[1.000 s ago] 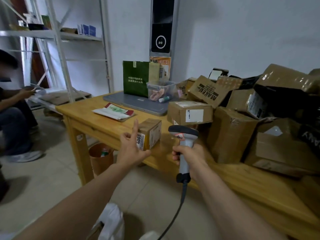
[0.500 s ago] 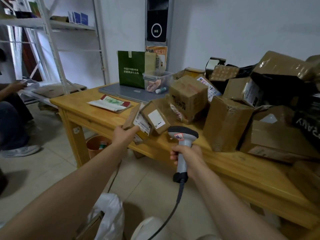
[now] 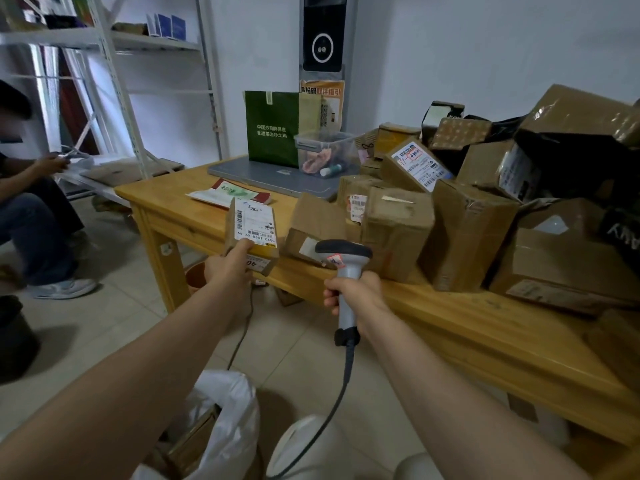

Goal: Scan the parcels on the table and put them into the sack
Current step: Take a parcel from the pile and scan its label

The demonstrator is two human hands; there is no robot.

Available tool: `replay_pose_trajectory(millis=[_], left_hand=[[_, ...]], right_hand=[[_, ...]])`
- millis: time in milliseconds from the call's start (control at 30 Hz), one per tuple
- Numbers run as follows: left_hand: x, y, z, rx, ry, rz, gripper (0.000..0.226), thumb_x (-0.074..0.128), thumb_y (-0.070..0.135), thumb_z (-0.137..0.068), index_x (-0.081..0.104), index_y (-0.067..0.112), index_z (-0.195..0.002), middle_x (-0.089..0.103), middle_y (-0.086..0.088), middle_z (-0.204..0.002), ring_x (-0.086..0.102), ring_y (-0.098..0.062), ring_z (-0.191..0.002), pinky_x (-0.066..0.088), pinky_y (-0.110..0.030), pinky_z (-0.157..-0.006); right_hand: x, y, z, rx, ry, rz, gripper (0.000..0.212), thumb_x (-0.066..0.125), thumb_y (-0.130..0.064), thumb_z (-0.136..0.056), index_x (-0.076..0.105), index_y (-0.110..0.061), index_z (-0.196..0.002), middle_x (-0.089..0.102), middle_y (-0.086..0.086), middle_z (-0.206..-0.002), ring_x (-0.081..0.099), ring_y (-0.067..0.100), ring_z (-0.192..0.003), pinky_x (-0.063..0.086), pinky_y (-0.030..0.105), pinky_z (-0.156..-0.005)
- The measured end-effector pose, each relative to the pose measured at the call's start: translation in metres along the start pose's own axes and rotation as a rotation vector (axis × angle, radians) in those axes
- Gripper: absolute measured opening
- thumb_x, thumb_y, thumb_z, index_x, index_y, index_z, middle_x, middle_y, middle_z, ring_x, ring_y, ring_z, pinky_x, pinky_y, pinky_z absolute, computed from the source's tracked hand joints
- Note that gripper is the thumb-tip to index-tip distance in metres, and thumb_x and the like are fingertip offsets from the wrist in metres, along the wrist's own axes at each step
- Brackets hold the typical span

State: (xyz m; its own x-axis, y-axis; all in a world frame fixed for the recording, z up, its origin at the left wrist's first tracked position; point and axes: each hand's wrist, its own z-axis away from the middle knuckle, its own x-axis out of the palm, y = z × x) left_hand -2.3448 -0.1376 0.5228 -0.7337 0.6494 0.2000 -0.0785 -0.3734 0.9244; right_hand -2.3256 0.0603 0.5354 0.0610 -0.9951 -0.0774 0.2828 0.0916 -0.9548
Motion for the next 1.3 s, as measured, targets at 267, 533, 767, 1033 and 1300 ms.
replay_pose_trajectory(millis=[267, 533, 767, 1033, 1300], left_hand=[[-0.001, -0.006, 0.014, 0.036, -0.098, 0.065, 0.056, 0.075, 0.022, -0.08, 0.05, 0.01, -0.129, 0.062, -0.008, -0.117, 0.065, -0.02, -0.098, 0.057, -0.033, -0.086], [-0.015, -0.002, 0.014, 0.094, -0.261, 0.052, 0.058, 0.076, 0.015, -0.079, 0.052, 0.006, -0.131, 0.067, -0.012, -0.114, 0.068, -0.016, -0.085, 0.055, -0.022, -0.06], [-0.052, 0.024, 0.005, 0.236, -0.182, -0.174, 0.07, 0.083, 0.025, -0.071, 0.053, 0.011, -0.133, 0.066, -0.007, -0.116, 0.068, -0.017, -0.093, 0.06, -0.03, -0.073], [-0.088, 0.044, 0.008, 0.317, -0.15, -0.255, 0.07, 0.078, 0.015, -0.077, 0.046, 0.012, -0.14, 0.064, -0.008, -0.122, 0.066, -0.021, -0.102, 0.057, -0.024, -0.065], [-0.104, 0.043, 0.01, 0.335, -0.113, -0.283, 0.075, 0.077, 0.014, -0.078, 0.042, 0.011, -0.144, 0.057, -0.012, -0.132, 0.061, -0.026, -0.112, 0.055, -0.031, -0.08]], right_hand=[[-0.005, -0.001, -0.005, -0.012, 0.081, 0.013, 0.017, 0.064, -0.007, -0.088, 0.057, -0.006, -0.072, 0.06, 0.006, -0.064, 0.056, 0.014, -0.051, 0.046, 0.023, -0.047], [0.0, -0.004, 0.025, -0.138, -0.021, -0.157, 0.012, 0.065, -0.011, -0.085, 0.06, -0.006, -0.076, 0.059, 0.008, -0.06, 0.051, 0.016, -0.046, 0.044, 0.025, -0.045], [0.022, -0.014, 0.046, -0.184, -0.16, 0.018, 0.017, 0.073, -0.006, -0.079, 0.058, -0.009, -0.071, 0.056, 0.007, -0.058, 0.048, 0.015, -0.046, 0.042, 0.027, -0.047], [0.046, -0.019, 0.053, -0.273, -0.19, 0.117, 0.016, 0.07, -0.005, -0.081, 0.057, -0.012, -0.077, 0.057, 0.005, -0.062, 0.052, 0.015, -0.051, 0.048, 0.027, -0.052], [0.057, -0.019, 0.058, -0.331, -0.243, 0.157, 0.015, 0.069, -0.007, -0.083, 0.057, -0.014, -0.079, 0.059, 0.005, -0.066, 0.054, 0.014, -0.054, 0.05, 0.03, -0.058]])
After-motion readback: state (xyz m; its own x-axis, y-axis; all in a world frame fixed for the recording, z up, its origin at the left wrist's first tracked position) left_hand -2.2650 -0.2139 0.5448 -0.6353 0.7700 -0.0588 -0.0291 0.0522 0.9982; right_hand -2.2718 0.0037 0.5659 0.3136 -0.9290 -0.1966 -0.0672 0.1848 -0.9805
